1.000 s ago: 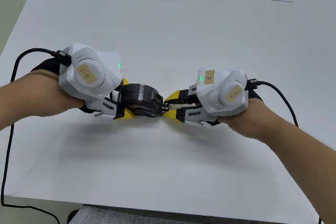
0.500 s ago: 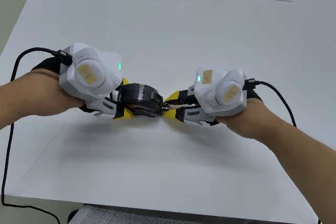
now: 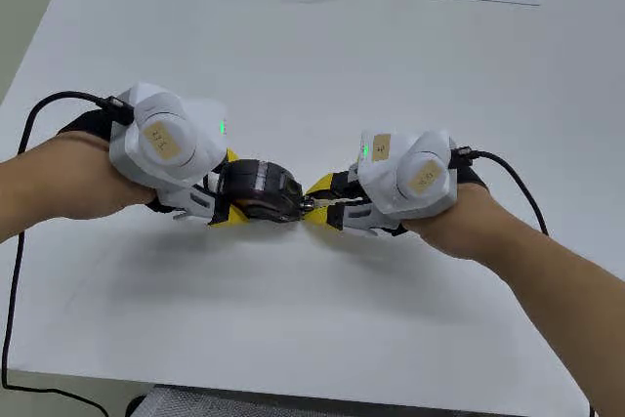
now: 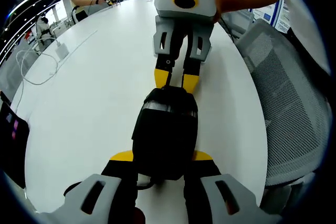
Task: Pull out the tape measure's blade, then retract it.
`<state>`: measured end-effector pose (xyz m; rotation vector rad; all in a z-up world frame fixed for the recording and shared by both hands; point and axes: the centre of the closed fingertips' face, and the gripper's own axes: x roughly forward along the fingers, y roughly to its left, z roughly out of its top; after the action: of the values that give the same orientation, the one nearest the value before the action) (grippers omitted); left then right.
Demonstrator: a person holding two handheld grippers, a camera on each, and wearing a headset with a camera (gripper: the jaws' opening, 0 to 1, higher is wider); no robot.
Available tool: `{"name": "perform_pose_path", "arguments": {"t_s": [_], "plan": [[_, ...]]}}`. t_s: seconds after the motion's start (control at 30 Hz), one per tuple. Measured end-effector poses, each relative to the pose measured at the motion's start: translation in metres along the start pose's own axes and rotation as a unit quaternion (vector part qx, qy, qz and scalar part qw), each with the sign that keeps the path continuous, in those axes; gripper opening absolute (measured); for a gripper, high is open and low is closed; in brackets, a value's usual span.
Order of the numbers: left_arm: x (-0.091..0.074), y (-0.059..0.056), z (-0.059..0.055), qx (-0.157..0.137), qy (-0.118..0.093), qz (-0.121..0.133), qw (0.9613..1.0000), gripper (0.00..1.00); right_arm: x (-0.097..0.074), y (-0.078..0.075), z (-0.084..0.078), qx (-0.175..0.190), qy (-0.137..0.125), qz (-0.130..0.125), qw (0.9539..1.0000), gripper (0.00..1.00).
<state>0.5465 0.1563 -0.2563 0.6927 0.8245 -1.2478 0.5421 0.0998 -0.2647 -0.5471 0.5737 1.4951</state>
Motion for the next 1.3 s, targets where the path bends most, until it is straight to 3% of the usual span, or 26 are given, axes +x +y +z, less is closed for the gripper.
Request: {"name": "perform_pose_path", "arguments": {"t_s": [1.3], "plan": [[0.001,-0.001,0.0,0.001,0.004,-0.005,1.0,0.29,-0.028,0.001,-0.025,0.012,0.03,-0.015,0.9994,0.08]]}}
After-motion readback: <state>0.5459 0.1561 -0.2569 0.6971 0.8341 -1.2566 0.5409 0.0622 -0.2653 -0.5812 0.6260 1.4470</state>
